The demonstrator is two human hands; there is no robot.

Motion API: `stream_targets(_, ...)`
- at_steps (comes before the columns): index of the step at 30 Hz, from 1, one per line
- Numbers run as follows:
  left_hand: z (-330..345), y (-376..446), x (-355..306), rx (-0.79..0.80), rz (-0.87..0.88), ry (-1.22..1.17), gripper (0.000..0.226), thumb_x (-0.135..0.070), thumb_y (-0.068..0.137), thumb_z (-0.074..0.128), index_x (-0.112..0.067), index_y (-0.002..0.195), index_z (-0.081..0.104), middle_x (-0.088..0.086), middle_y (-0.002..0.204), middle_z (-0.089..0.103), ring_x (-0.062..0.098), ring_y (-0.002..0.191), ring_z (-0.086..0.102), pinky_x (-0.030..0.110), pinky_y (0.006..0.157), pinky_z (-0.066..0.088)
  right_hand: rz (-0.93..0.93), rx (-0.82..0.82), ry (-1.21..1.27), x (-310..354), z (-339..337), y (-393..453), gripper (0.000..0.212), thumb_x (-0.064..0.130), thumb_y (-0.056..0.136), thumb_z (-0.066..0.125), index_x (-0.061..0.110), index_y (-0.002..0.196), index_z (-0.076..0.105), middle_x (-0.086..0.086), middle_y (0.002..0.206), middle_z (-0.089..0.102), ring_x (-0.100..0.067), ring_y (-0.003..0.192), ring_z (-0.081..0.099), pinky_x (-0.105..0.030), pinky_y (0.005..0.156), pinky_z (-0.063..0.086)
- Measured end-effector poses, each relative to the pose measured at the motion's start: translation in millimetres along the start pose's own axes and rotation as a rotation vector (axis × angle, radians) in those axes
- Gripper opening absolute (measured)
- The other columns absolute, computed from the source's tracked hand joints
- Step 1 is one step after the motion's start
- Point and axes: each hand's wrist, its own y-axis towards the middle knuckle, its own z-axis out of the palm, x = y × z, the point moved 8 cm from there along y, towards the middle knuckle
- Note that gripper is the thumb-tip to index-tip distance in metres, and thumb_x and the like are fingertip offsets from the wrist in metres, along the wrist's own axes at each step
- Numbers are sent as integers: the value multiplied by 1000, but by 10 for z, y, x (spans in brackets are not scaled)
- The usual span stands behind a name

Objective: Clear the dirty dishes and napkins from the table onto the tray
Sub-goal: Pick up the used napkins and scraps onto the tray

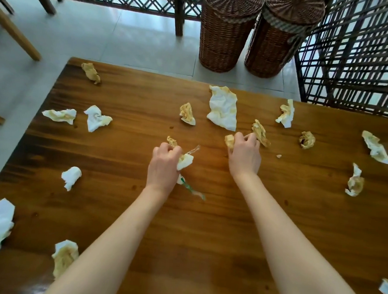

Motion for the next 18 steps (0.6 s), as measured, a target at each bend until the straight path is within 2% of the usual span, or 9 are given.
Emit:
stream_targets(2, 52, 21, 30, -13, -15, 53, 32, -1, 75, 71, -9, 106, 65, 18, 115, 57, 32, 103, 50, 37, 81, 48, 38, 64, -49, -51, 134, 20, 24, 30, 93, 54, 17, 112, 46, -11, 117, 40, -27, 106, 42, -29, 64, 39)
stream_targets(5, 158, 24, 85, 38, -45, 67, 43, -23, 78, 70, -16, 119, 59, 18, 136, 44, 36, 127, 36, 46, 100, 38, 54, 89, -53, -72, 236, 7, 35, 39, 91, 54, 20, 118, 42, -13, 121, 36, -30, 109, 40, -32, 66, 42)
stream_targets(8, 182, 12, 104, 26, -51, 38, 54, -50, 84, 53, -19, 129, 52, 18, 142, 39, 34, 131, 33, 45, 103, 33, 92, 35, -25, -99, 219, 31, 34, 35, 90, 57, 17, 116, 44, -15, 123, 37, -31, 106, 44, -31, 62, 39)
stream_targets(10, 175, 19, 90, 16, -59, 45, 68, -65, 81, 43, -21, 133, 47, 19, 143, 38, 34, 130, 34, 46, 102, 34, 149, 7, -6, -149, 191, 63, 35, 37, 89, 58, 16, 115, 46, -16, 125, 36, -32, 106, 45, -30, 61, 37)
stream_targets(12, 212, 13, 50, 53, -35, 105, 80, -75, 74, 41, -24, 136, 42, 20, 142, 38, 35, 127, 36, 47, 100, 36, 189, 20, -6, -184, 186, 100, 36, 39, 88, 58, 17, 114, 46, -16, 126, 35, -31, 107, 45, -30, 62, 36)
stream_targets(15, 275, -29, 12, 82, 19, 193, 75, -69, 69, 58, -24, 129, 50, 19, 134, 45, 34, 116, 44, 43, 91, 42, 167, 79, -17, -168, 225, 156, 28, 30, 90, 57, 16, 113, 47, -15, 122, 37, -31, 105, 46, -30, 64, 38)
stream_targets(18, 261, -23, -18, 16, 53, 140, 49, -40, 69, 77, -15, 109, 65, 18, 114, 57, 33, 93, 53, 38, 74, 47, 97, 110, 14, -139, 236, 206, 23, 18, 92, 55, 14, 114, 49, -13, 119, 43, -30, 102, 49, -30, 68, 41)
